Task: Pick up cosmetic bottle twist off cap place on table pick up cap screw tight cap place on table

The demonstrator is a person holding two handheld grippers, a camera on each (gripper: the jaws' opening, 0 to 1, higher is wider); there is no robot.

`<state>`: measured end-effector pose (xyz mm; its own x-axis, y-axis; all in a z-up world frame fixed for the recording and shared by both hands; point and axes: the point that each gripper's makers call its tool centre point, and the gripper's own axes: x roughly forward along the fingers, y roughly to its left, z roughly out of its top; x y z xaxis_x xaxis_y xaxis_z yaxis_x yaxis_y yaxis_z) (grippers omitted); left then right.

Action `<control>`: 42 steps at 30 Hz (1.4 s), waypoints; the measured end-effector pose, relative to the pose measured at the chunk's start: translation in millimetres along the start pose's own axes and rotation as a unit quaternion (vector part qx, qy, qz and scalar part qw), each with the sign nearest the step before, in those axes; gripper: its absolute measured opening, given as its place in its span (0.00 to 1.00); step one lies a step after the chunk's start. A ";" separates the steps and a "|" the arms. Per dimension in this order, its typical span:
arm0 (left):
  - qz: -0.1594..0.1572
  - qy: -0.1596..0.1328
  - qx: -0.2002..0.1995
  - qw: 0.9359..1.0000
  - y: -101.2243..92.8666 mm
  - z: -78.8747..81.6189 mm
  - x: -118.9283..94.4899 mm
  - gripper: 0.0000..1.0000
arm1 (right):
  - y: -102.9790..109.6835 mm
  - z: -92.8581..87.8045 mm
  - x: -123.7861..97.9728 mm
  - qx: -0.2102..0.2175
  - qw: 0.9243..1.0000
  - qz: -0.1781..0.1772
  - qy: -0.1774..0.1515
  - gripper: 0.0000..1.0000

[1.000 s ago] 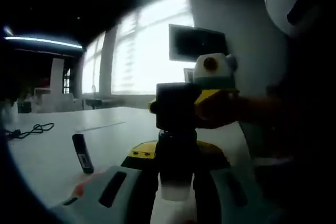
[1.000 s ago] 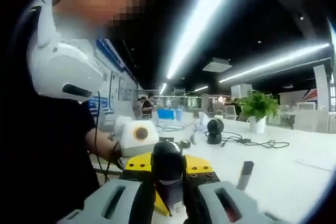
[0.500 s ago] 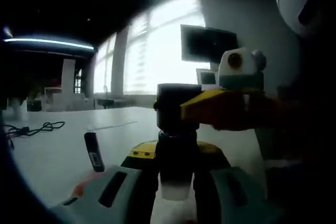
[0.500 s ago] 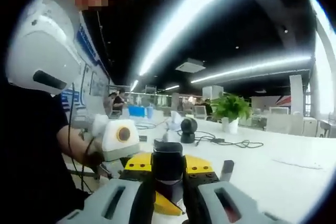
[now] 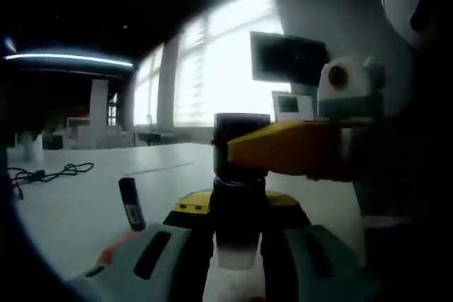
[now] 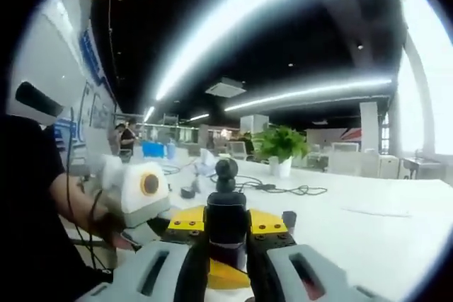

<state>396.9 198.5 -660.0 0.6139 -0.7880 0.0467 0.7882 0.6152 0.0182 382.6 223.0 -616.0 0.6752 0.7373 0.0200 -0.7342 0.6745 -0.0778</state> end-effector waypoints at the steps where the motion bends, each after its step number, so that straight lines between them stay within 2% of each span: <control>1: 0.002 0.001 0.003 1.000 0.0 -0.3 0.7 0.15 | -1.1 0.2 -0.4 0.000 1.000 -0.010 0.001 0.13; 5: 0.008 -0.001 0.000 1.000 1.2 1.0 2.7 0.15 | -5.2 1.2 -1.6 0.001 0.999 -0.047 -0.004 0.13; 14: 0.019 0.002 0.003 1.000 2.3 -0.5 4.4 0.15 | -10.5 -1.7 -4.3 0.019 0.994 -0.103 -0.010 0.13; 22: 0.023 0.001 0.000 1.000 3.6 -0.4 4.1 0.15 | -10.0 -0.9 -4.6 0.018 0.992 -0.125 -0.016 0.14; 26: 0.022 0.001 -0.001 1.000 3.5 -0.8 3.7 0.15 | -9.4 -1.1 -4.3 0.011 0.993 -0.120 -0.017 0.14; 29: 0.018 -0.002 -0.004 1.000 2.7 -0.4 2.8 0.15 | -7.3 -3.3 -3.8 -0.011 0.994 -0.109 -0.007 0.15; 30: 0.015 -0.005 -0.003 1.000 1.6 0.5 2.4 0.15 | -6.1 -7.6 -3.5 -0.017 0.995 -0.102 0.007 0.17; 32: 0.002 -0.005 0.002 1.000 -2.9 0.8 2.5 0.15 | -2.8 -4.0 -1.2 -0.002 0.996 -0.085 -0.009 0.33; 33: -0.007 -0.003 0.009 1.000 -6.7 0.0 2.5 0.15 | -4.5 -3.9 -1.7 -0.002 0.996 -0.085 -0.007 0.37; 37: -0.014 0.003 0.010 1.000 -9.8 -4.3 1.6 0.15 | -5.4 -0.5 -4.2 0.021 0.998 -0.065 -0.016 0.37; 40: -0.020 0.005 0.005 1.000 -11.0 -5.8 0.9 0.15 | -1.5 -1.8 -5.6 0.044 0.999 -0.026 -0.017 0.38; 42: -0.027 0.005 0.002 1.000 -12.7 -5.2 0.2 0.15 | 4.1 0.3 -8.9 0.052 0.998 0.015 -0.022 0.38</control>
<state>387.3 190.4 -665.5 0.5707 -0.8203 0.0363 0.8201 0.5717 0.0236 373.6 219.2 -616.2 0.6509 0.7565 0.0637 -0.7589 0.6508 0.0246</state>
